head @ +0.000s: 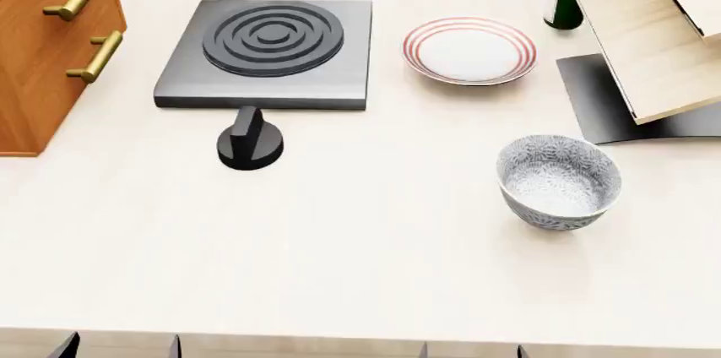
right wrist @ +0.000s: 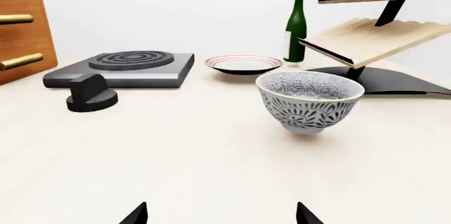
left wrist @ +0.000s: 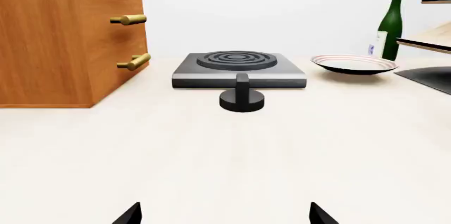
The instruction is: Put the bowl on the stove.
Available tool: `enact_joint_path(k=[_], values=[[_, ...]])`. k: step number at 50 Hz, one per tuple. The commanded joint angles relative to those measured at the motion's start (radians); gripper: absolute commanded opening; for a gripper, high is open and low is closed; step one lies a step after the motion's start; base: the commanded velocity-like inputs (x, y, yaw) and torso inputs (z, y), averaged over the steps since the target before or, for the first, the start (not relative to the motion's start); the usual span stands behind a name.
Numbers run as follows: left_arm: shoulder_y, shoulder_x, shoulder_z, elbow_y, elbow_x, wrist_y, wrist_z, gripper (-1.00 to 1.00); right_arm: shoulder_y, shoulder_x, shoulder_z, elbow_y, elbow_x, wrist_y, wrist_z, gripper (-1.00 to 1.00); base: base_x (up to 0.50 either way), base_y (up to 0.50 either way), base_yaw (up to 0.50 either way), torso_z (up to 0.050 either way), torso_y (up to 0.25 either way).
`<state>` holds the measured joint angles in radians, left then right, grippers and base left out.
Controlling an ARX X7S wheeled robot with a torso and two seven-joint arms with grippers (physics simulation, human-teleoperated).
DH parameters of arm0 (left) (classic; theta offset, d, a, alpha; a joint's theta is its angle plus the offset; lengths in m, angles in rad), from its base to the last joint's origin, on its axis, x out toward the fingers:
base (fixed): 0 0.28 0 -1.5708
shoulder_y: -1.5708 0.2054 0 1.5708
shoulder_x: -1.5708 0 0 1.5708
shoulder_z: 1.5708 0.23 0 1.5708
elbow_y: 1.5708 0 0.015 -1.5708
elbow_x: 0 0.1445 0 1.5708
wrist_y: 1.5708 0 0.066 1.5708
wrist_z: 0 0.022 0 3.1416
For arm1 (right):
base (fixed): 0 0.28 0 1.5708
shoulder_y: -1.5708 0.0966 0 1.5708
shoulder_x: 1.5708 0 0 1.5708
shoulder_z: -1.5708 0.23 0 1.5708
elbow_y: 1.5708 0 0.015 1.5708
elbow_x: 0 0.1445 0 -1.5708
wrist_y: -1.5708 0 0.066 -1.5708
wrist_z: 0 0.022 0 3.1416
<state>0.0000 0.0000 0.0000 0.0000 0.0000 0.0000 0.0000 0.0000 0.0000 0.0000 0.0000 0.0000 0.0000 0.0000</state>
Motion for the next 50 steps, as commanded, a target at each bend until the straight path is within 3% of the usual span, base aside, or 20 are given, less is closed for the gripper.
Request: enact_joint_path(k=[1, 16, 17, 18, 22, 34, 42, 50], values=[[0.000, -0.015, 0.018, 0.011, -0.018, -0.007, -0.019, 1.00, -0.001, 0.017, -0.019, 0.008, 0.016, 0.004, 0.018, 1.00, 0.00, 0.00, 0.00, 0.000, 0.000], [0.002, -0.058, 0.072, 0.007, -0.056, 0.020, -0.050, 1.00, 0.007, 0.051, -0.053, 0.000, 0.085, 0.030, 0.054, 1.00, 0.00, 0.00, 0.00, 0.000, 0.000], [0.002, -0.063, 0.079, 0.010, -0.048, 0.009, -0.052, 1.00, 0.007, 0.053, -0.055, 0.001, 0.087, 0.031, 0.056, 1.00, 0.00, 0.00, 0.00, 0.000, 0.000], [0.006, -0.072, 0.089, 0.053, -0.091, -0.127, -0.020, 1.00, 0.006, 0.056, -0.058, 0.004, 0.082, 0.027, 0.061, 1.00, 0.00, 0.00, 0.00, 0.000, 0.000], [0.012, -0.070, 0.087, 0.034, -0.093, -0.026, -0.027, 1.00, 0.006, 0.062, -0.064, 0.001, 0.090, 0.029, 0.069, 1.00, 0.00, 0.00, 0.00, 0.000, 0.000], [0.014, -0.091, 0.102, 0.072, -0.135, -0.049, -0.021, 1.00, 0.012, 0.086, -0.075, -0.030, 0.097, 0.053, 0.095, 1.00, 0.00, 0.00, 0.00, 0.000, 0.000], [-0.019, -0.120, 0.092, 0.213, -0.161, -0.085, -0.032, 1.00, 0.051, 0.132, -0.032, -0.206, 0.164, 0.172, 0.105, 1.00, 0.00, 0.00, 0.00, 0.000, 0.000], [-0.126, -0.169, -0.018, 0.458, -0.263, -0.219, -0.081, 1.00, 0.101, 0.271, 0.145, -0.502, 0.344, 0.417, 0.096, 1.00, 0.00, 0.00, 0.00, 0.000, 0.000]])
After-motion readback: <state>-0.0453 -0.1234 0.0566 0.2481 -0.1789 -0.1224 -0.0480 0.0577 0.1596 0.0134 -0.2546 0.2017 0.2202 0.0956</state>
